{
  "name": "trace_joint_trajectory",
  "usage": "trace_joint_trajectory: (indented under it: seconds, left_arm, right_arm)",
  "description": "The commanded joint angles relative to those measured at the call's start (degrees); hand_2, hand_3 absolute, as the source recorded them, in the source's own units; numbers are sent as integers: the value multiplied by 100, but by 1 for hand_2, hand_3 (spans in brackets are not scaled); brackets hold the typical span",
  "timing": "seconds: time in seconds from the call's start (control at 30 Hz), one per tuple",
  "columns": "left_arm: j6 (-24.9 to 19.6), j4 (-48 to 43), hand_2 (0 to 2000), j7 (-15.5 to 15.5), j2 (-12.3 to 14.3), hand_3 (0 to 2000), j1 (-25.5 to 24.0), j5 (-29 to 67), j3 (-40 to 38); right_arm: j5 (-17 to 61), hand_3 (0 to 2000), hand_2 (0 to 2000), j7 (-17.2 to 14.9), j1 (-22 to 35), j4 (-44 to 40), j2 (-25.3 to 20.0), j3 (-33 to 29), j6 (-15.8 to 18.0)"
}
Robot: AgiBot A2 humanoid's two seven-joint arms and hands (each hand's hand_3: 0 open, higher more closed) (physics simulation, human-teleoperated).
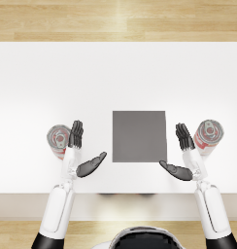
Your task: Pick up the red can on the left and place it in the middle, then pick up the red can on the right and place it on top of the can in the middle
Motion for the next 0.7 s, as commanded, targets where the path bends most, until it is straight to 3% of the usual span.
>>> trace_joint_trajectory:
  seconds: [0.03, 0.6, 0.7]
  left_arm:
    - [0, 0, 0, 0, 0, 0, 0, 0, 0]
    - [0, 93, 0, 0, 6, 0, 10, 0, 172]
    - [-365, 119, 0, -364, 122, 0, 132, 0, -86]
  right_arm:
    - [0, 0, 0, 0, 0, 0, 0, 0, 0]
    - [0, 0, 0, 0, 11, -93, -6, 172, 0]
    - [0, 0, 0, 365, 143, -16, -130, -52, -361]
